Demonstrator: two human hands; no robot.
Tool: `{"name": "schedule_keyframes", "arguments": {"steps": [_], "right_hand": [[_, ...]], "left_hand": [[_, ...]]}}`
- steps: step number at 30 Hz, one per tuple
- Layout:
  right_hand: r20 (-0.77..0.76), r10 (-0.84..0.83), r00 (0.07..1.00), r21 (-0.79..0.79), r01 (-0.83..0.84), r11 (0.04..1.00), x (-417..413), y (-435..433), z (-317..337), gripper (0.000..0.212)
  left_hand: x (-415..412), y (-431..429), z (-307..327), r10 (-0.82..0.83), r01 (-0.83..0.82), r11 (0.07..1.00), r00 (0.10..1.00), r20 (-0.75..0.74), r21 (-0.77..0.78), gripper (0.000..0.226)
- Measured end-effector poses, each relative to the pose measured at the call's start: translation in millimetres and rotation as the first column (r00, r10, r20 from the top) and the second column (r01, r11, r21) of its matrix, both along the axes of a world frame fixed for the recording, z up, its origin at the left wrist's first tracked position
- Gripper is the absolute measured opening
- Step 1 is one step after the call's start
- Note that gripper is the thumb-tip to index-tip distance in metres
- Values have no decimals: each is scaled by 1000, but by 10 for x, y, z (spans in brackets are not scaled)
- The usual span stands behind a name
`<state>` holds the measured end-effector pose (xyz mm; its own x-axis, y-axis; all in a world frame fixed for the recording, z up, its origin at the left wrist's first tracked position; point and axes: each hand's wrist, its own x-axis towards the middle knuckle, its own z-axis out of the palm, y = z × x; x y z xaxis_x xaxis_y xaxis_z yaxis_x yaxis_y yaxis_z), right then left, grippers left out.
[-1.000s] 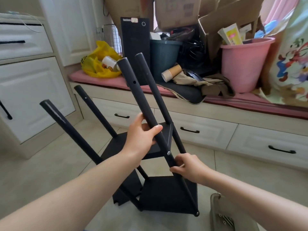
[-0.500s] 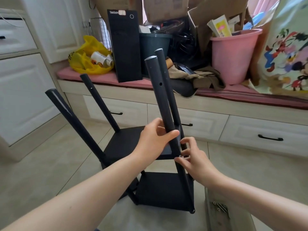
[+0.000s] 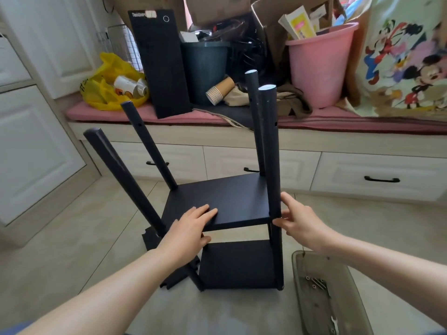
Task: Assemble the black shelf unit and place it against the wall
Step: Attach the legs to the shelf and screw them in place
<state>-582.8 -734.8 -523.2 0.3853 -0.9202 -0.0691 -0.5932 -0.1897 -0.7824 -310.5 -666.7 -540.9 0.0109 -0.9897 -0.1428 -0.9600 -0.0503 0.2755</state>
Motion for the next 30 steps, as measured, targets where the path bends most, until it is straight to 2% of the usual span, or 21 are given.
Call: {"name": "schedule_keyframes", "arguments": {"steps": [8, 14, 20, 30], "right_hand": [[-12, -19, 1000, 32, 19, 999, -73, -14, -23, 40], [15, -80, 997, 47, 79, 996, -224, 0, -47, 40], [38, -161, 986, 85, 157, 984, -543, 68, -124, 50], [30, -277, 960, 93, 273, 957, -800, 91, -235, 46]], "left_hand": [[-159, -26, -68, 4, 3, 996, 997, 83, -86, 59], [-359, -84, -131, -10, 31, 992, 985, 172, -119, 71], [-642, -177, -212, -70, 102, 987, 968, 242, -122, 80], [-980, -220, -243, -122, 152, 986, 932, 343, -63, 99]]}}
